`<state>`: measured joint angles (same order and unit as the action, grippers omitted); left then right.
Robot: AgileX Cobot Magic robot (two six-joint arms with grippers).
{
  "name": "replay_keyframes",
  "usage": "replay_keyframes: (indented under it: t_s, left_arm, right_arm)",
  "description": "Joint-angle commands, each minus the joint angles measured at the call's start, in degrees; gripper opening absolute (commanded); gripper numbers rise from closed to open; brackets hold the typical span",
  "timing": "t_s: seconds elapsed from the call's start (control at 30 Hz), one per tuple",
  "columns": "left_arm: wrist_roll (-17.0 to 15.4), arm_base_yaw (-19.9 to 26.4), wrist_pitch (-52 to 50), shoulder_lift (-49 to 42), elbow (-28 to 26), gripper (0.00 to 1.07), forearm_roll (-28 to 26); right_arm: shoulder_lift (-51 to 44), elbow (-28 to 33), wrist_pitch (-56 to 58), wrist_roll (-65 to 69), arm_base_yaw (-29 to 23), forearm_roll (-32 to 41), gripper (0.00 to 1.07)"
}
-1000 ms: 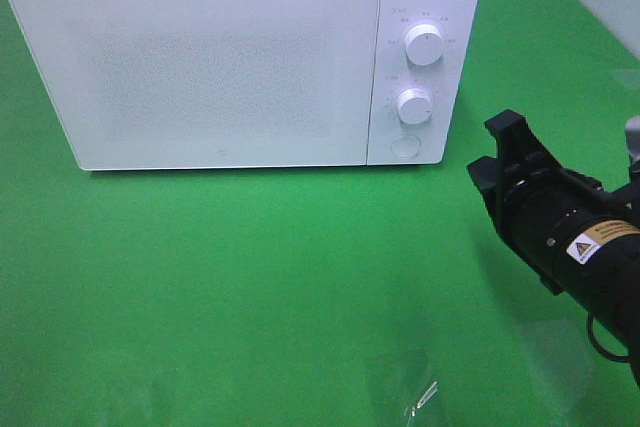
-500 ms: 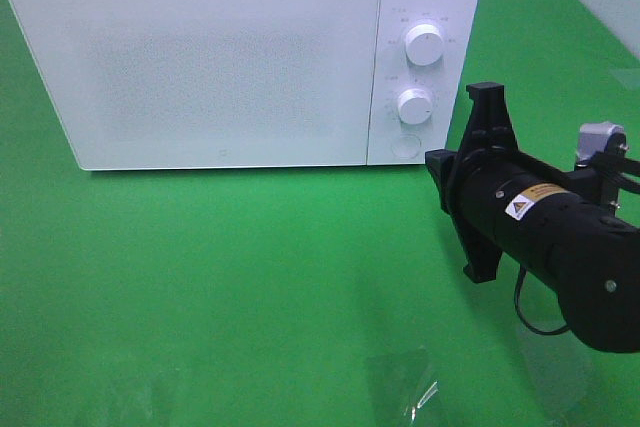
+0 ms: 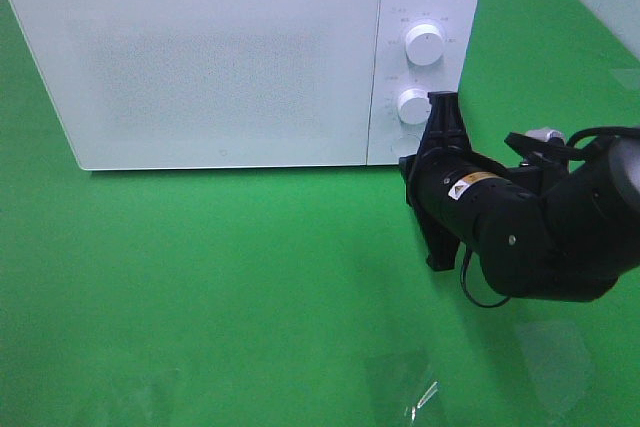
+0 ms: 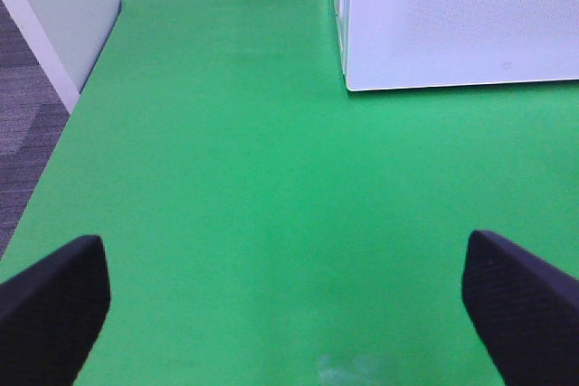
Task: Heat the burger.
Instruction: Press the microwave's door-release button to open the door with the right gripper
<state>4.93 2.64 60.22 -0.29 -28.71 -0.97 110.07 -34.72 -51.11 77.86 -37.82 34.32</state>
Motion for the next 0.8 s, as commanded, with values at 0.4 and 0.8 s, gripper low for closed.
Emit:
replay_keyframes:
  t_s: [0.4,0.8]
  left_arm:
    - [0.06,0.06,-0.74,-1.09,0.11,0.98,-0.06]
    - [0.06,0.06,-0.74,-1.09,0.11,0.98,-0.06]
  right_arm:
    - [5.61,-7.73,3.50,0.23,7.22,-3.78,0.00]
    - [9.28,-12.83,4.70,0.57,8.54,-4.24,0.00]
